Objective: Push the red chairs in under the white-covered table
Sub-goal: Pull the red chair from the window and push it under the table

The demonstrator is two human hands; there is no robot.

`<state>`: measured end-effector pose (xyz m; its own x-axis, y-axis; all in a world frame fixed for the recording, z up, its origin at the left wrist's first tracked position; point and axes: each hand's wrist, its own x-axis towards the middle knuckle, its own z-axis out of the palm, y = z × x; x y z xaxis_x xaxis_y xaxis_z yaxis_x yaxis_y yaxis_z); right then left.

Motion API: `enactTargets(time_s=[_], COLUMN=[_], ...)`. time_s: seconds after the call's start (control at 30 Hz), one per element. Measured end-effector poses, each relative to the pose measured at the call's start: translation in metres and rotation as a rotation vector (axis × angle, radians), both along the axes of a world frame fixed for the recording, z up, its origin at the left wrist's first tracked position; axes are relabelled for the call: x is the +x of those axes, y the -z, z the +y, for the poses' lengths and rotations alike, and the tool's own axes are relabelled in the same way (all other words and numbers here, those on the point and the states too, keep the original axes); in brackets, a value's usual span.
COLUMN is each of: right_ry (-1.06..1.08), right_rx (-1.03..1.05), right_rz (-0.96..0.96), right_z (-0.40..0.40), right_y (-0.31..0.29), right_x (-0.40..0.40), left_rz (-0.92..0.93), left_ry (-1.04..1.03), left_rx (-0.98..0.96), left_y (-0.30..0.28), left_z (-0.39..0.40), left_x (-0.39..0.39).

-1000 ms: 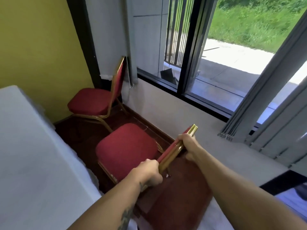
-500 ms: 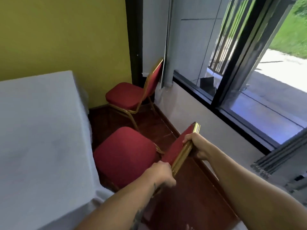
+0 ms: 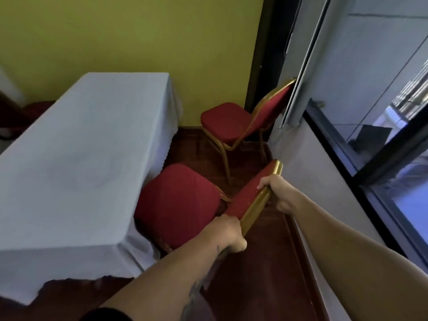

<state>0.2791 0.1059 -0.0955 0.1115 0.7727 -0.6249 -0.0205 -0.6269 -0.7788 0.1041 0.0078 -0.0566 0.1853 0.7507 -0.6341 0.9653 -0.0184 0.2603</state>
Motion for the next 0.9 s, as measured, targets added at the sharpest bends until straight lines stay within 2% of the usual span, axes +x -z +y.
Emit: enactTargets(time_s=[0.23, 0.5, 0.63, 0.9], right_ry=[-0.109, -0.167, -0.148, -0.223], right_rx=[-0.017, -0.018, 0.057, 0.004], right_rz=[-0.026, 0.038, 0.067, 0.113], right_z=[0.034, 0.058, 0.063, 0.069], right_y=[-0.008, -0.015, -0.012, -0.017], right_x=[-0.007, -0.015, -0.011, -0.004], left_rz=[-0.007, 0.038, 0.051, 0.056], left_ry=[-0.037, -0.166, -0.277, -0.591], left_rx=[0.035, 0.023, -0.014, -0.001], left_y=[-0.001, -0.005, -0.009, -0.011], left_z=[0.021, 0.036, 0.044, 0.036], left_x=[0.002, 0.011, 0.021, 0.044])
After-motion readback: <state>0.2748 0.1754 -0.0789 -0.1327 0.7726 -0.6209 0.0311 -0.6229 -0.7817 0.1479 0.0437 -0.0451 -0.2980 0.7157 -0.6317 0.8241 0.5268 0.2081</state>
